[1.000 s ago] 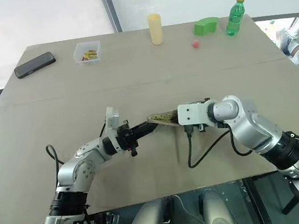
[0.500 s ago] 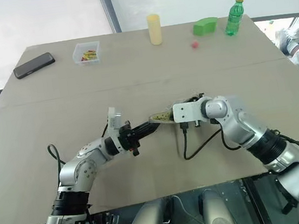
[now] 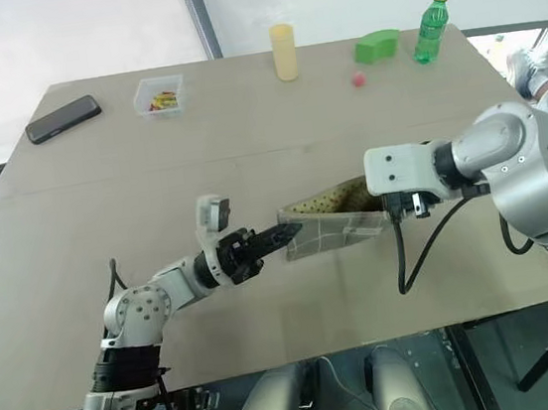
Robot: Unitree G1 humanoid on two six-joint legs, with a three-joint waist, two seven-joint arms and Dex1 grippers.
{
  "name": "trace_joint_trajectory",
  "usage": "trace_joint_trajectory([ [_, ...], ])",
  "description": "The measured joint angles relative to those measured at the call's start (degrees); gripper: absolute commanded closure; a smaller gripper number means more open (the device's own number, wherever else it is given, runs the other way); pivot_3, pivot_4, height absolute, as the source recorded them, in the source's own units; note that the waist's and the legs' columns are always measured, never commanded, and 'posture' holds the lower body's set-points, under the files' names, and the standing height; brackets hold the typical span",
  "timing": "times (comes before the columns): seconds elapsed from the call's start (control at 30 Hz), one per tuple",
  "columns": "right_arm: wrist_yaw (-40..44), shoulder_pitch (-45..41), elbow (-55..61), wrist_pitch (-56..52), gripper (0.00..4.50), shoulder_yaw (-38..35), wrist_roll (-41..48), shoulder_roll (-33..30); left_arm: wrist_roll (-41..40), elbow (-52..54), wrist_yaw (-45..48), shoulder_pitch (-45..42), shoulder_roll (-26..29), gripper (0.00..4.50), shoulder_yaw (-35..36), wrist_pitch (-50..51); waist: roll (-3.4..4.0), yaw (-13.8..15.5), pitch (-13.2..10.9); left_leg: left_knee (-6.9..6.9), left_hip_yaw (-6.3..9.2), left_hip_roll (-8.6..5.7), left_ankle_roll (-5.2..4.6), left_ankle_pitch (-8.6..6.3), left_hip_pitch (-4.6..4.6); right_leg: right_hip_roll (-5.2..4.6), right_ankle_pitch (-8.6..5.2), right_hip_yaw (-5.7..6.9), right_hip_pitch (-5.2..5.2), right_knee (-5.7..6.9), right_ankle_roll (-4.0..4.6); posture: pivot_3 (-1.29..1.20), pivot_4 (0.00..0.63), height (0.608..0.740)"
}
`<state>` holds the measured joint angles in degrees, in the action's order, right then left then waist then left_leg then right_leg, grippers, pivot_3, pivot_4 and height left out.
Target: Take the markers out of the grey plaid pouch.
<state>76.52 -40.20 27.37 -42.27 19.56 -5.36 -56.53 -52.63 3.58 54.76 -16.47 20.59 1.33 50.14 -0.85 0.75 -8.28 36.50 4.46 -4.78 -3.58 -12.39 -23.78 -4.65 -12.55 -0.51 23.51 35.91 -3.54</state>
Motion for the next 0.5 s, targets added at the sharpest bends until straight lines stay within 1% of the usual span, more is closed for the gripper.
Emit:
trace_joint_trajectory([
  [0.13,-2.09,1.76,-2.57,1.61,2.76,5.24,-0.96,3.49,8.65,-2.36,-1.94,0.04,0.52,4.50,-3.69,-6.08,-0.03,0.08,0.02,0.03,-0.06,-0.14,0.19,-0.06,-0.03,-0.14,0.00,-0.07,-0.01,-0.03,0.00,0.00,0.150,0.740],
  [0.2,-3.45,1.85,-5.10,2.84,2.76,7.97,-2.35,5.52,11.71,-2.86,-1.89,0.40,0.89,4.50,-5.45,-9.32,-0.09,-0.07,0.06,0.03,-0.09,-0.14,0.21,-0.06,-0.01,-0.13,0.00,-0.12,0.00,-0.02,0.00,0.00,0.150,0.740],
  [0.33,-4.70,1.87,-8.16,5.02,2.76,10.67,-4.26,7.47,14.26,-2.38,-1.21,1.98,1.09,4.50,-6.37,-14.04,-0.07,-0.17,0.09,-0.02,-0.07,-0.02,0.24,-0.07,0.06,-0.03,0.00,-0.11,0.01,0.01,0.00,0.00,0.150,0.740],
  [0.5,-4.45,2.27,-7.41,6.44,2.76,11.00,-4.99,7.06,15.04,-1.51,-0.86,4.07,0.54,4.50,-5.96,-18.79,-0.07,-0.22,0.10,-0.01,-0.06,0.03,0.16,-0.14,0.07,0.03,0.00,-0.11,0.00,0.01,0.00,0.00,0.150,0.740],
])
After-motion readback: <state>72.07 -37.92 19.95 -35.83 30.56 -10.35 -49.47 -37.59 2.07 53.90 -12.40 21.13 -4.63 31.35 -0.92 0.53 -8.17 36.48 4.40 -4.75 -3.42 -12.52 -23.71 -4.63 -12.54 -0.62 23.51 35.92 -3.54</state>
